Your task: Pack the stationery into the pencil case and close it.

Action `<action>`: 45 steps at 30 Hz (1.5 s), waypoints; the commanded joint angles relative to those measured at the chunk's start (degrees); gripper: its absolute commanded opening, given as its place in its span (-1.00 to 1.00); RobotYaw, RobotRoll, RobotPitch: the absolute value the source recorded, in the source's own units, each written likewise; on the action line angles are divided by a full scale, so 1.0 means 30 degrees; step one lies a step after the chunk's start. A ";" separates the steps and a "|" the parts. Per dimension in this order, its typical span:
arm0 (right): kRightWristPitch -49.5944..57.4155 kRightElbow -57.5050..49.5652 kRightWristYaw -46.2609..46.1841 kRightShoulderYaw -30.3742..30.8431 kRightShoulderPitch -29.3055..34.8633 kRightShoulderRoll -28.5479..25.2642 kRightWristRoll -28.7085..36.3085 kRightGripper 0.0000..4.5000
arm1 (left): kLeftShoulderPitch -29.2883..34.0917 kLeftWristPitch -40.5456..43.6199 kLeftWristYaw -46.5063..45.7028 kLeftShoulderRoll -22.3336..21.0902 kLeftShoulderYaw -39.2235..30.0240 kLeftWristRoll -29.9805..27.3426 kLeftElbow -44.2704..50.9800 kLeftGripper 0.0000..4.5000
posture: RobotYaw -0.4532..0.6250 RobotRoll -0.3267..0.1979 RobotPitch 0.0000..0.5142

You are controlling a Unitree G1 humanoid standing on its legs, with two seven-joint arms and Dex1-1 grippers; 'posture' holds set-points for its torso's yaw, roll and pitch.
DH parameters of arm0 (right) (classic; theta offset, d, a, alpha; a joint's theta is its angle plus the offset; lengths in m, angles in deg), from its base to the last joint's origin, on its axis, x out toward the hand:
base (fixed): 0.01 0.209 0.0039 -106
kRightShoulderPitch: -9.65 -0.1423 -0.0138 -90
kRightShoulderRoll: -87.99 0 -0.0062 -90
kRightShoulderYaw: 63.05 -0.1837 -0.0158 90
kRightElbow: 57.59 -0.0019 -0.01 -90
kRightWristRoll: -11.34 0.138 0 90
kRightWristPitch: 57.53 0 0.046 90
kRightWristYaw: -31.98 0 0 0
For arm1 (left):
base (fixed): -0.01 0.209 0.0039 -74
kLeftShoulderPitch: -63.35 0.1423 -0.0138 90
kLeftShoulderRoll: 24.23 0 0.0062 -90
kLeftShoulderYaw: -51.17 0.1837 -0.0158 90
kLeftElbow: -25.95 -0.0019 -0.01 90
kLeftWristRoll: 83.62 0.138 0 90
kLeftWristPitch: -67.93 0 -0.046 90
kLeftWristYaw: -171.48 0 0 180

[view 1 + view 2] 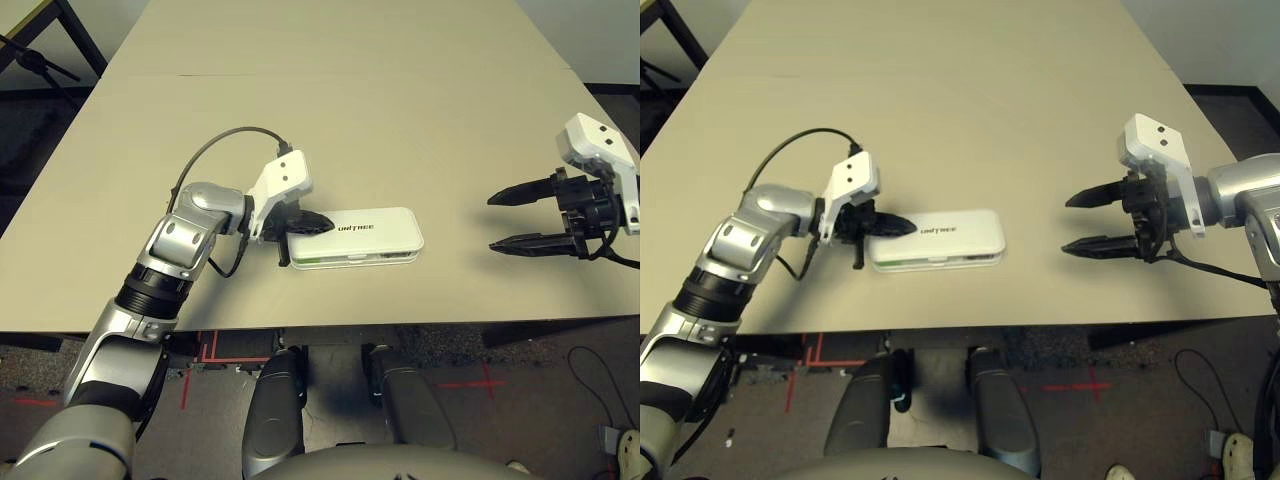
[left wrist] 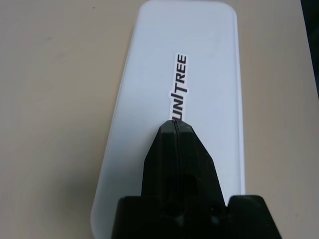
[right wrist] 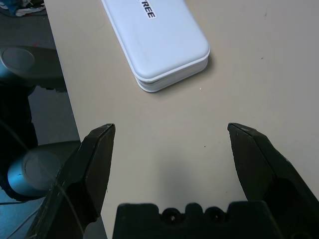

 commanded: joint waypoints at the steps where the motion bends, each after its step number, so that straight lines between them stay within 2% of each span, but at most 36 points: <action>1: -0.0203 0.0123 -0.0022 0.0251 0.0092 0.0087 -0.0191 1.00 | 0.0626 -0.0327 -0.0002 -0.0138 0.1181 0.0806 0.0018 -0.99 | -0.20 0.25 -0.21; 8: -0.0256 0.0142 -0.0196 0.0369 0.0151 0.0295 -0.0365 1.00 | 0.1439 -0.0520 0.0147 -0.0535 0.1920 0.1313 0.0053 -0.99 | -0.20 0.25 -0.20; 12: -0.0388 0.0259 -0.0406 0.0355 0.0127 0.0571 -0.0457 1.00 | 0.1883 -0.0256 0.0016 -0.0498 0.1462 0.0799 0.0688 -0.99 | -0.19 0.25 -0.19; 15: -0.0619 0.0571 -0.0924 0.0123 -0.0064 0.1122 -0.0512 1.00 | 0.2110 0.0365 -0.0259 -0.0248 0.0304 -0.0243 0.1439 -0.99 | -0.20 0.25 -0.18; 21: -0.1636 0.1798 -0.3779 -0.1951 -0.0736 0.4186 0.0618 1.00 | 0.2233 0.1047 -0.2497 0.1175 -0.4670 -0.3772 0.2503 -0.99 | -0.20 0.25 -0.18; 24: -0.2398 0.2524 -0.5609 -0.3153 -0.1060 0.5740 0.1043 1.00 | 0.1939 0.0437 -0.4122 0.1613 -0.7168 -0.4721 0.1933 -0.60 | -0.20 0.25 -0.18; 28: -0.4185 0.4158 -0.8288 -0.4344 -0.1743 0.7502 0.0722 1.00 | 0.1097 -0.0637 -0.6264 0.1667 -1.0064 -0.5350 0.0331 0.10 | -0.20 0.25 -0.18; 33: -0.6555 0.6605 -1.1373 -0.5127 -0.2499 0.8633 -0.0101 1.00 | -0.0293 -0.2786 -0.8673 0.1162 -1.2739 -0.5263 -0.2905 0.97 | -0.17 0.25 -0.20; 39: -1.0394 1.1509 -1.7461 -0.6448 -0.4016 0.9195 -0.1877 1.00 | -0.1177 -0.5817 -1.0784 0.0460 -1.4929 -0.5143 -0.7216 0.99 | -0.17 0.25 -0.22; 45: -1.3144 1.5151 -2.1275 -0.7273 -0.4503 0.8798 -0.2738 1.00 | -0.1126 -0.8968 -1.2336 0.0182 -1.5696 -0.4709 -1.0310 0.99 | -0.19 0.25 -0.22</action>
